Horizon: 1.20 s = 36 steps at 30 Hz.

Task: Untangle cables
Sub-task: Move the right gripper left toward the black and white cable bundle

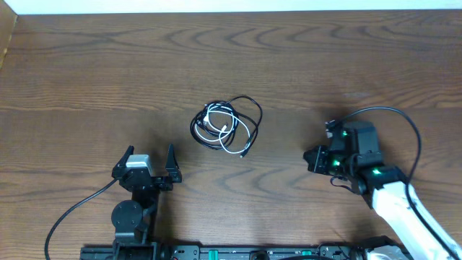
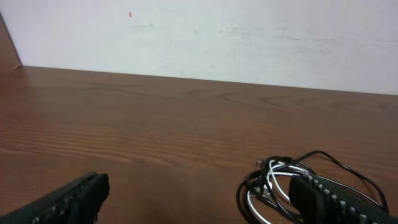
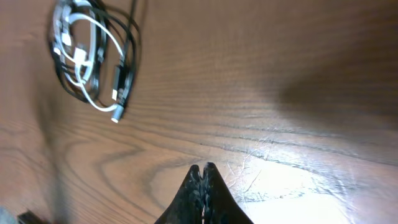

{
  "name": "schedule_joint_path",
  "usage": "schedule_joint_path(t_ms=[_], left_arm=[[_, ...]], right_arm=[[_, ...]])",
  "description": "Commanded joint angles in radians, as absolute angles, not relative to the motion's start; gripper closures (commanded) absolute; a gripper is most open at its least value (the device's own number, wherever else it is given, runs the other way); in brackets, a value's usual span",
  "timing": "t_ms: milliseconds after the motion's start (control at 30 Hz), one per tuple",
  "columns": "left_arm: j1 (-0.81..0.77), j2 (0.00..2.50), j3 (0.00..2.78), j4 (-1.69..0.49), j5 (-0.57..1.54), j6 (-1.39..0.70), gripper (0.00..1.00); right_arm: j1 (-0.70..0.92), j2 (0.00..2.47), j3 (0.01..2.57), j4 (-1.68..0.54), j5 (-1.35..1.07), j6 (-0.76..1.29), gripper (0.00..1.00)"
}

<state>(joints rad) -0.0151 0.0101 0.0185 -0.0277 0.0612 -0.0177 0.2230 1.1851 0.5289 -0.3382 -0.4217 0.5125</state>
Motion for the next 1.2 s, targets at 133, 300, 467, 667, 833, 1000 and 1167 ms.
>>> schedule_joint_path(t_ms=[133, 300, 467, 667, 833, 1000, 1167], left_arm=[[-0.019, 0.004, 0.004, -0.064, 0.074, 0.0, 0.02], [-0.019, 0.004, 0.004, -0.064, 0.074, 0.0, 0.02], [-0.019, 0.004, 0.004, -0.064, 0.074, 0.0, 0.02], [-0.019, 0.004, 0.004, -0.064, 0.074, 0.0, 0.02], [-0.019, 0.004, 0.004, -0.064, 0.075, 0.0, 0.02], [-0.019, 0.004, 0.004, -0.064, 0.074, 0.0, 0.02], [-0.019, 0.004, 0.004, -0.064, 0.074, 0.0, 0.02]], right_arm=[[0.272, 1.319, 0.54, -0.268, -0.417, 0.554, 0.99], [0.279, 1.375, 0.54, -0.261, -0.415, 0.553, 0.99], [0.28, 1.423, 0.54, -0.262, -0.382, 0.553, 0.98], [0.281, 1.457, 0.54, -0.261, -0.364, 0.553, 0.94], [0.282, 1.461, 0.54, -0.261, -0.342, 0.553, 0.87], [0.282, 1.461, 0.54, -0.257, -0.339, 0.553, 0.75], [0.289, 1.461, 0.54, -0.252, -0.319, 0.553, 0.56]])
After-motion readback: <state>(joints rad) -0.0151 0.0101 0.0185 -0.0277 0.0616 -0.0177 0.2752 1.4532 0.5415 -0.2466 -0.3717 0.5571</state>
